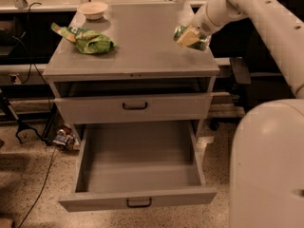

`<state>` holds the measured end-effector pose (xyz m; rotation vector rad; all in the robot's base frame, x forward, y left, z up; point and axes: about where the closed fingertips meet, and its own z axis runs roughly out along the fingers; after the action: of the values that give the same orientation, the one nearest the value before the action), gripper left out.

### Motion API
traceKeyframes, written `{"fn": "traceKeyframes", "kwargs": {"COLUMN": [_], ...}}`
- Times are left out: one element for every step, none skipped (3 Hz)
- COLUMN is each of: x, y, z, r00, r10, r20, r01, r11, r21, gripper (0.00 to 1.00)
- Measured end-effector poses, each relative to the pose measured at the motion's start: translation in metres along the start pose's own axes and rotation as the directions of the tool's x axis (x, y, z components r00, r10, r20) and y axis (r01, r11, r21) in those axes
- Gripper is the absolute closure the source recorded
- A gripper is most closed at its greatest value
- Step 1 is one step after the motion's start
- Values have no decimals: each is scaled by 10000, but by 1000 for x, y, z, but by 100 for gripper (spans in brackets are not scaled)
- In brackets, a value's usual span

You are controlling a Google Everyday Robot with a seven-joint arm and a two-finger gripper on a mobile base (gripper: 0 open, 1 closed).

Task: Pick green can from middle drawer and place on counter

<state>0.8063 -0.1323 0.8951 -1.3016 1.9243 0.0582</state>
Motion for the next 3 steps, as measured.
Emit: {"fn": "traceKeyframes", "kwargs": {"x": [-5, -11, -14], "y": [-6, -9, -8], "z": [21, 47, 62], "r00": [9993, 9967, 9938], "r10": [323, 668, 873], "r20": [175, 450, 688], "r01": [-323, -658, -840], "r11": [9995, 9975, 9952], "r21": [-33, -240, -499], "gripper": [100, 97, 74]}}
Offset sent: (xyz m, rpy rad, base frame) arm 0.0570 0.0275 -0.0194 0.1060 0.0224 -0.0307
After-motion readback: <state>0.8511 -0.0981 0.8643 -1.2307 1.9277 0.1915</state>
